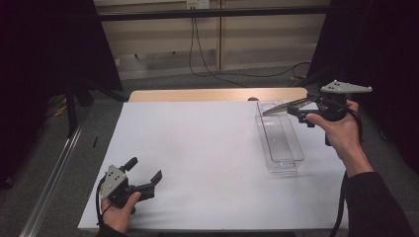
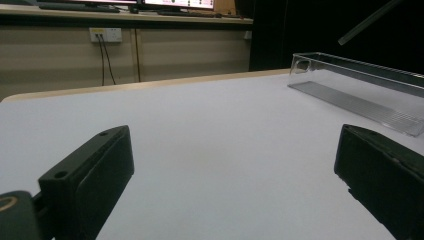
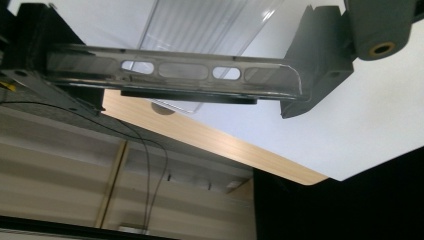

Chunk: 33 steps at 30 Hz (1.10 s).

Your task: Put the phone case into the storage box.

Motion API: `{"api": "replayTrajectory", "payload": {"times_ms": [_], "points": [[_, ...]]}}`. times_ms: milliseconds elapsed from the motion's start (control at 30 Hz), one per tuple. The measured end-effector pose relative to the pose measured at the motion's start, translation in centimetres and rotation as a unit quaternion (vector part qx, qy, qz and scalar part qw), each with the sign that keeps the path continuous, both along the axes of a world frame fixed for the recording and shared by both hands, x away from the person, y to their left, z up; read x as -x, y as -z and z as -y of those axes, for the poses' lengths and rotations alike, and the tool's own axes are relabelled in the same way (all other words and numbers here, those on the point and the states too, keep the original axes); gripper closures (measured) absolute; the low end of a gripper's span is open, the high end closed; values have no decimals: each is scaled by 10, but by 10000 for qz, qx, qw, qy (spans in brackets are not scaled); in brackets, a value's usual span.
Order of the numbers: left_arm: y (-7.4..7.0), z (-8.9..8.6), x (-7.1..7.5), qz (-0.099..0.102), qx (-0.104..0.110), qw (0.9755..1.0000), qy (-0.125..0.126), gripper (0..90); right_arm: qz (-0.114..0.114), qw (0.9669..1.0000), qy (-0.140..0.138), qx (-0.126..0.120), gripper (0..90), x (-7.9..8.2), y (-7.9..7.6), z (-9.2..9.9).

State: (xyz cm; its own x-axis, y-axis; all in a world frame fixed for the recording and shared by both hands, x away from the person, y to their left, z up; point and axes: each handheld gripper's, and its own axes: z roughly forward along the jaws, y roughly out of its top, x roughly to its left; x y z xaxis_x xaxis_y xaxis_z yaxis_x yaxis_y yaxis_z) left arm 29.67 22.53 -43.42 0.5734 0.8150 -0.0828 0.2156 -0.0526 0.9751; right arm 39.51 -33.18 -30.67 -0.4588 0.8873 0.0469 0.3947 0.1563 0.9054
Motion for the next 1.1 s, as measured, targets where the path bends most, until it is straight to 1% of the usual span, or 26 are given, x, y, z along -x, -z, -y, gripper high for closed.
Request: {"api": "replayTrajectory", "payload": {"times_ms": [100, 167, 233, 467, 667, 733, 867, 933, 1033, 1100], "points": [[0, 0, 0, -10, 2, 10000, -27, 26, 33, 9998, 164, 69, 120, -4, 2, -3], [0, -1, 0, -8, -43, 10000, -5, 26, 43, 9997, 228, 84, 120, -6, 3, -4], [0, -1, 0, -7, -24, 10000, -15, 26, 29, 9995, 269, 136, 120, -8, 4, -4], [0, -1, 1, -11, -59, 10000, -29, 26, -90, 9990, 405, 192, 120, -14, 10, -6], [0, -2, 1, -19, -88, 10000, -24, 26, -170, 9984, 469, 262, 120, -19, 15, -10], [0, -2, 0, -23, -81, 10000, -36, 26, -243, 9981, 488, 297, 120, -22, 18, -11], [0, -2, 1, -21, -53, 10000, -44, 26, -297, 9976, 546, 315, 120, -27, 23, -14], [1, -2, 0, -22, -55, 10000, -23, 25, -276, 9968, 649, 373, 120, -29, 26, -17], [1, -3, 0, -18, -51, 10000, -21, 25, -342, 9955, 784, 413, 120, -33, 28, -20], [1, -3, 0, -9, -45, 10000, -32, 25, -376, 9951, 801, 438, 120, -35, 31, -21]]}}
